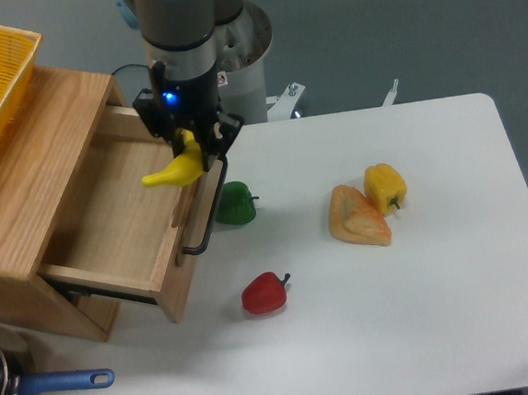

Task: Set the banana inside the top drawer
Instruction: 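Lower the banana into the drawer interior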

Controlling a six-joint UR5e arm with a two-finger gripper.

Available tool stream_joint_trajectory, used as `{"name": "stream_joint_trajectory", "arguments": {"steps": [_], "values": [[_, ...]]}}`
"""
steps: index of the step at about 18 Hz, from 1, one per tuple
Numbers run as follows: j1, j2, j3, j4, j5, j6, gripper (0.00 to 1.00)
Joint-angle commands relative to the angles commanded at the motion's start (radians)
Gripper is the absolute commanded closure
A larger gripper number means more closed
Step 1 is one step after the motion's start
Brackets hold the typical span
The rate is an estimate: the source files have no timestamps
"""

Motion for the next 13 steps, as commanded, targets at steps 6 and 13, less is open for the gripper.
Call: {"name": "stream_joint_trajectory", "arguments": {"steps": [6,13], "values": [[-0.018,-0.003,-0.003,0.002,0.003,-0.018,0.61],[-0.057,-0.021,-0.003,0.005,0.005,-0.020,0.61]]}}
